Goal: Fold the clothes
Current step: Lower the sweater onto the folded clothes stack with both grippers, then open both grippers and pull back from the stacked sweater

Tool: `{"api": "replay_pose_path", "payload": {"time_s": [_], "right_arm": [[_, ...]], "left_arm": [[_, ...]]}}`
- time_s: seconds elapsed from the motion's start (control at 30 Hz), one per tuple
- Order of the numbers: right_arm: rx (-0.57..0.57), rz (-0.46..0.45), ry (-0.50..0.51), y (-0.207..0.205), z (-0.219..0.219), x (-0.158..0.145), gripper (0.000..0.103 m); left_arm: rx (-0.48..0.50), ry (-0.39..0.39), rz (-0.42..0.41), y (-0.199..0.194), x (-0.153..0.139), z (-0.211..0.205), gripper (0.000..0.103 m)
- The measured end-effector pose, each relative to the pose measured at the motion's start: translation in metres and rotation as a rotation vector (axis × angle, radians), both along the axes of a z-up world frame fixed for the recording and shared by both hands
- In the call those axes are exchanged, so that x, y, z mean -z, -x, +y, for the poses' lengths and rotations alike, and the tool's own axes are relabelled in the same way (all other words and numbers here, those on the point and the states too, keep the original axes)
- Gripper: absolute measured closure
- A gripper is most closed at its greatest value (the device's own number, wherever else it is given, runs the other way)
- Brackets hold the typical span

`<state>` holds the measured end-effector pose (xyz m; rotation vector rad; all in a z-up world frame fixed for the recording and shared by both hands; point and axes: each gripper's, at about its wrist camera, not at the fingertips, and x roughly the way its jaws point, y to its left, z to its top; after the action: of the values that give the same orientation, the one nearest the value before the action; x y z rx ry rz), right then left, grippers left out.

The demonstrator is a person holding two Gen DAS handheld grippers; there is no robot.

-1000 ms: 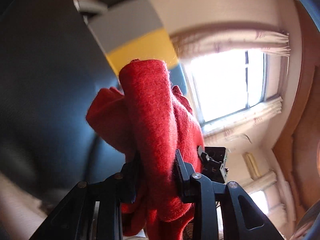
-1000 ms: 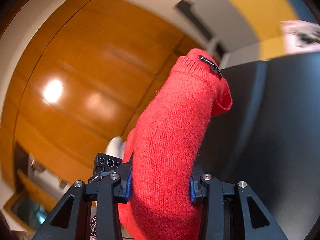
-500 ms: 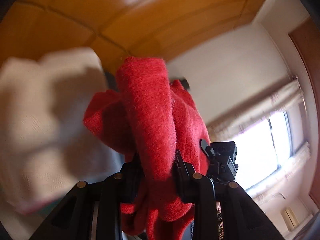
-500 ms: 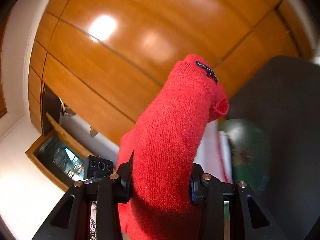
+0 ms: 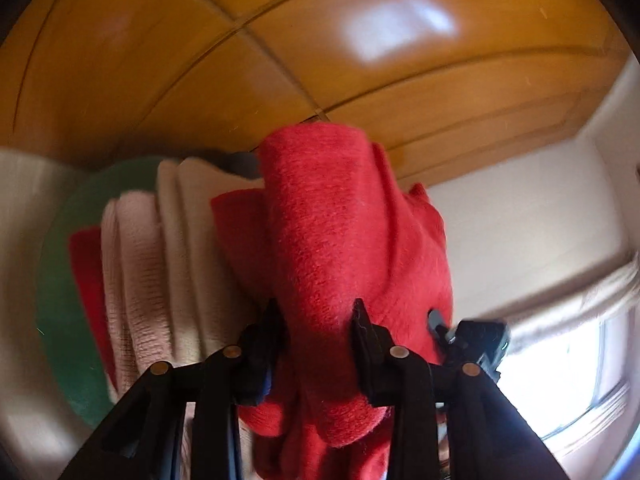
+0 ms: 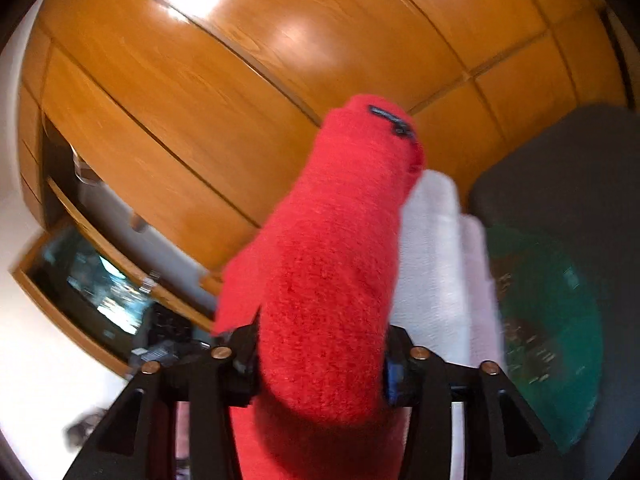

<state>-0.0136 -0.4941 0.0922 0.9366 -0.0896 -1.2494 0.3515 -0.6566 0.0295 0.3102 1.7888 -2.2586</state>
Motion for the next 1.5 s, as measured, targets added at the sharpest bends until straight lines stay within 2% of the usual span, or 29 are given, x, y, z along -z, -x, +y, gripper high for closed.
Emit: {"api": "replay_pose_path", "payload": {"time_s": [0.07,0.13,0.17,0.2,0.3,0.4,0.5,0.53,0.57,0.63,0.7,0.77,0.83,0.9,0.97,1.03,1.13,1.2,1.27,1.33,1.37,1.4,1.43,1.5], "right_arm": [[0.012,-0.008,0.007,0.002,0.002,0.004,0.047],[0.006,-0.015,-0.001,0.004,0.007,-0.001,0.041],[0.003,-0.005,-0.002,0.004,0.009,-0.005,0.038],[0.005,0.021,0.004,0.005,0.012,-0.012,0.037],[0.055,0.12,0.113,0.005,0.044,-0.042,0.035],[0.082,0.217,0.215,-0.001,0.063,-0.07,0.036],[0.027,0.374,0.182,-0.026,0.045,-0.085,0.06],[0.009,0.423,0.159,-0.031,0.032,-0.084,0.07],[-0.009,0.473,0.136,-0.037,0.019,-0.083,0.075],[-0.021,0.534,0.081,-0.041,-0.012,-0.077,0.076],[-0.022,0.572,0.017,-0.042,-0.041,-0.068,0.076],[-0.014,0.572,-0.083,-0.033,-0.074,-0.054,0.075],[-0.003,0.558,-0.154,-0.025,-0.1,-0.04,0.075],[-0.007,0.552,-0.194,-0.019,-0.117,-0.022,0.076],[-0.01,0.551,-0.203,-0.017,-0.125,-0.009,0.076],[-0.005,0.565,-0.191,-0.019,-0.123,-0.003,0.076],[-0.006,0.587,-0.184,-0.02,-0.123,-0.002,0.076],[0.002,0.584,-0.185,-0.015,-0.121,-0.007,0.076],[-0.01,0.621,-0.15,-0.021,-0.109,-0.017,0.073],[-0.012,0.681,-0.118,-0.03,-0.096,-0.028,0.064],[0.012,0.736,-0.114,-0.035,-0.09,-0.033,0.039],[0.047,0.786,-0.116,-0.038,-0.086,-0.038,0.018],[0.068,0.805,-0.1,-0.04,-0.08,-0.044,0.017],[0.058,0.77,-0.039,-0.041,-0.063,-0.058,0.019]], "left_arm": [[-0.027,-0.068,0.074,-0.011,0.009,0.006,0.066],[-0.058,-0.07,0.073,-0.023,0.005,0.012,0.066],[-0.081,-0.042,0.056,-0.03,-0.002,0.016,0.066],[-0.106,-0.006,0.035,-0.038,-0.009,0.021,0.066],[-0.231,0.205,-0.059,-0.063,-0.051,0.048,0.066],[-0.209,0.35,-0.158,-0.036,-0.084,0.071,0.066],[-0.175,0.49,-0.26,-0.006,-0.116,0.094,0.065],[-0.167,0.536,-0.308,0.019,-0.124,0.095,0.066],[-0.156,0.566,-0.341,0.029,-0.127,0.1,0.066],[-0.12,0.602,-0.386,0.041,-0.108,0.07,0.066],[-0.101,0.631,-0.472,0.057,-0.095,0.058,0.065],[-0.097,0.648,-0.568,0.074,-0.078,0.043,0.061],[-0.099,0.585,-0.558,0.066,-0.057,0.031,0.06],[-0.124,0.496,-0.506,0.052,-0.045,0.019,0.059],[-0.132,0.518,-0.508,0.058,-0.04,0.034,0.059],[-0.135,0.548,-0.518,0.082,-0.037,0.03,0.059],[-0.131,0.521,-0.499,0.103,-0.039,0.012,0.059],[-0.141,0.519,-0.475,0.1,-0.049,0.017,0.059],[-0.157,0.521,-0.461,0.103,-0.058,0.02,0.059],[-0.189,0.524,-0.477,0.095,-0.072,0.035,0.059],[-0.206,0.526,-0.487,0.09,-0.079,0.042,0.059],[-0.223,0.528,-0.497,0.085,-0.085,0.05,0.059],[-0.244,0.54,-0.517,0.075,-0.094,0.064,0.059],[-0.298,0.583,-0.563,0.062,-0.103,0.085,0.059]]}}
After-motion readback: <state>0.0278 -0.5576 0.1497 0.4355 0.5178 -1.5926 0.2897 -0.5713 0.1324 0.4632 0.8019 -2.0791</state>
